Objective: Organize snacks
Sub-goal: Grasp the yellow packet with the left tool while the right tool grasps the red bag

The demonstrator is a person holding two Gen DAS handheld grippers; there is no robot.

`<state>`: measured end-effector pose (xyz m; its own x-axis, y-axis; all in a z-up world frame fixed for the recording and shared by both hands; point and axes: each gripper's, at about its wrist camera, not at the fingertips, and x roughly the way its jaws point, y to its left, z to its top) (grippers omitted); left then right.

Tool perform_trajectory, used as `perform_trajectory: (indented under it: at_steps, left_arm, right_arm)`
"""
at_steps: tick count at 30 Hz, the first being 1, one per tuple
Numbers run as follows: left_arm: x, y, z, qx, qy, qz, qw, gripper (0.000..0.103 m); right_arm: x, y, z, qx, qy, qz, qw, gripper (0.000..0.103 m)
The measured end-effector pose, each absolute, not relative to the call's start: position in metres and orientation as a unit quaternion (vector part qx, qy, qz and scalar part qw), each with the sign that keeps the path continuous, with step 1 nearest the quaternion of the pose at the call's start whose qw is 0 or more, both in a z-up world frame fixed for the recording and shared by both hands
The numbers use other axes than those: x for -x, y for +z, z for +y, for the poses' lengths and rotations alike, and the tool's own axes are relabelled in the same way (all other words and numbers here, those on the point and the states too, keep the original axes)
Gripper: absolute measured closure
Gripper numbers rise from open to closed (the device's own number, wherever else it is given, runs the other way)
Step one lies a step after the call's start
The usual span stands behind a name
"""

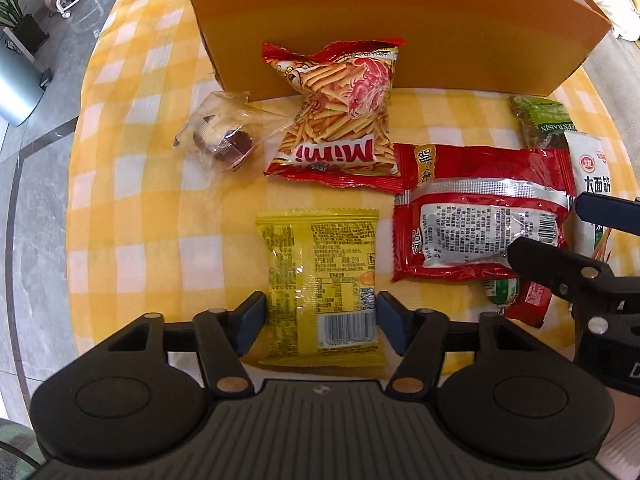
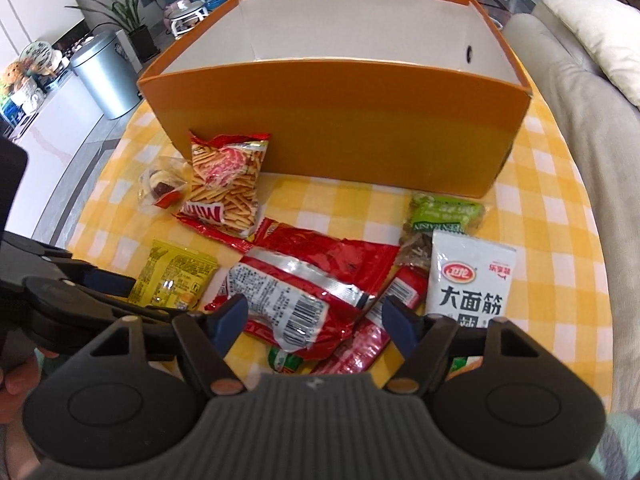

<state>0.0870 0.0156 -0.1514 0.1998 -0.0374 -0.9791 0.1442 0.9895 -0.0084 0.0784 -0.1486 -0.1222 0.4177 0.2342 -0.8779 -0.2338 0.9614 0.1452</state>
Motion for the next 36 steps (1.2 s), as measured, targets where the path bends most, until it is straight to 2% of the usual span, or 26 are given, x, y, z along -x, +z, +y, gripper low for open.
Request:
perform_trajectory:
  at_steps: [4, 5, 9, 13, 17, 24, 32, 36]
  left_arm:
    - [-0.086, -0.151, 0.018, -0.041, -0.064, 0.624, 0.778, 0.045]
    - [-0.085, -0.151, 0.019, -0.040, -0.066, 0.622, 0.779, 0.045]
    - [-0.082, -0.147, 0.023, -0.033, -0.065, 0.617, 0.784, 0.045]
    - [-0.079, -0.140, 0.026, -0.030, -0.066, 0.612, 0.787, 0.045]
    - [-0.076, -0.136, 0.026, -0.029, -0.069, 0.613, 0.787, 0.045]
    - [-0.081, -0.139, 0.022, -0.031, -0.068, 0.619, 0.782, 0.045]
    - [-0.086, -0.148, 0.019, -0.044, -0.063, 0.632, 0.771, 0.044]
    - [-0.086, -0.148, 0.020, -0.048, -0.052, 0.630, 0.773, 0.040]
  right_arm:
    - [-0.079, -0.122, -0.145, 0.016, 0.151, 0.523, 0.839, 0.029]
    - [-0.080, -0.122, -0.144, 0.023, 0.156, 0.524, 0.837, 0.025]
    - [-0.083, -0.122, -0.140, 0.059, 0.161, 0.527, 0.832, 0.019]
    - [-0.089, -0.123, -0.135, 0.109, 0.180, 0.523, 0.826, 0.008]
    - [-0.092, -0.129, -0.121, 0.191, 0.220, 0.515, 0.806, 0.007]
    - [-0.106, -0.138, -0.106, 0.234, 0.279, 0.517, 0.775, 0.006]
    - [-0.122, -0.158, -0.101, 0.229, 0.282, 0.533, 0.764, 0.006]
    - [-0.126, -0.165, -0.100, 0.219, 0.289, 0.546, 0.755, 0.006]
